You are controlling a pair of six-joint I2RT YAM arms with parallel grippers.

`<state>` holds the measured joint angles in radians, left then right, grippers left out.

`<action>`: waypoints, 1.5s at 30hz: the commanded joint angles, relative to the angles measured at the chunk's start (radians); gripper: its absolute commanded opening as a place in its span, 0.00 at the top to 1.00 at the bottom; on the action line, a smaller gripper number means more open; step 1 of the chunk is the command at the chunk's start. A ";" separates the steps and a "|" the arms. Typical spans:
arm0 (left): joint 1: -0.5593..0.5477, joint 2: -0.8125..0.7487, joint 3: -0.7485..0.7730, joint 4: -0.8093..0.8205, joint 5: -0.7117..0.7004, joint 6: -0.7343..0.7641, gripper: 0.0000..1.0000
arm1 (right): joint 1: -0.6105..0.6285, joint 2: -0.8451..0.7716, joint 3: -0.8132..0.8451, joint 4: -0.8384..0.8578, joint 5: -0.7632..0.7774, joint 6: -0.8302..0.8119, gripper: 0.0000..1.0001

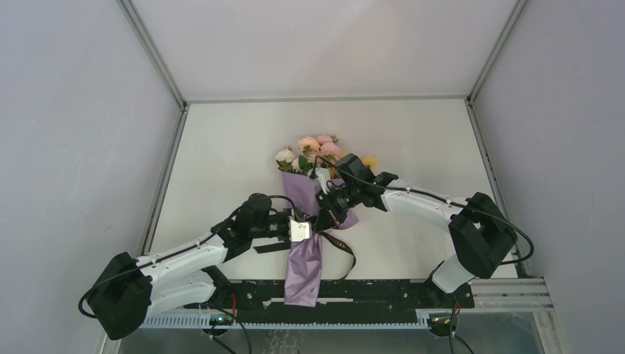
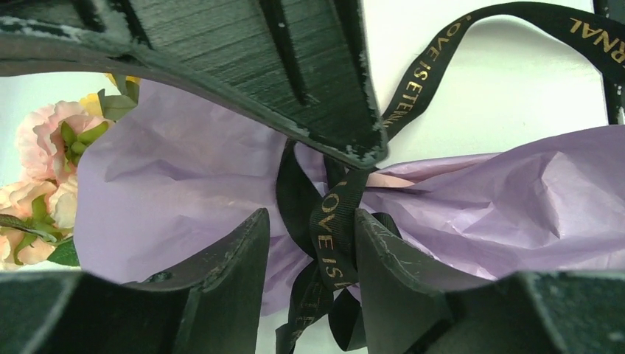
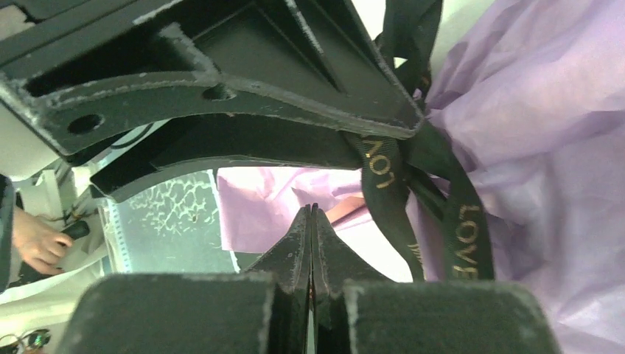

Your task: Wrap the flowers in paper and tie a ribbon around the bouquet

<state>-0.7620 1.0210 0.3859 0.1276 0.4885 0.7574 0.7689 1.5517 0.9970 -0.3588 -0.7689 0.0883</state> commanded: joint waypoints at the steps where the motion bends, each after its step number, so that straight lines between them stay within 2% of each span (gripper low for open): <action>1: -0.004 0.013 -0.034 0.108 -0.008 -0.055 0.49 | 0.021 -0.016 -0.017 0.093 -0.067 0.066 1.00; 6: -0.008 0.033 -0.056 0.162 0.003 -0.056 0.49 | 0.018 -0.016 -0.022 0.094 -0.036 0.078 1.00; 13: -0.008 0.023 -0.052 0.151 -0.015 -0.064 0.49 | -0.118 -0.053 -0.023 0.076 0.167 0.125 0.87; 20: -0.008 0.036 -0.048 0.160 -0.027 -0.076 0.49 | -0.114 0.063 0.046 0.000 0.287 0.077 0.89; 24: -0.008 0.041 -0.048 0.159 -0.033 -0.069 0.48 | -0.103 0.114 0.054 -0.021 0.225 0.028 0.90; 29: -0.008 0.045 -0.051 0.159 -0.035 -0.061 0.47 | -0.073 0.160 0.060 -0.010 0.053 -0.033 0.88; 38: -0.008 0.050 -0.062 0.165 -0.065 -0.052 0.46 | -0.101 0.196 0.045 0.137 -0.161 0.014 0.81; 45: -0.008 0.053 -0.066 0.185 -0.073 -0.059 0.46 | -0.094 0.213 0.031 0.202 -0.237 0.041 0.76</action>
<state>-0.7639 1.0725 0.3397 0.2638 0.4217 0.7055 0.6720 1.7565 1.0183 -0.2481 -0.9165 0.1078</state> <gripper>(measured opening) 0.541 0.224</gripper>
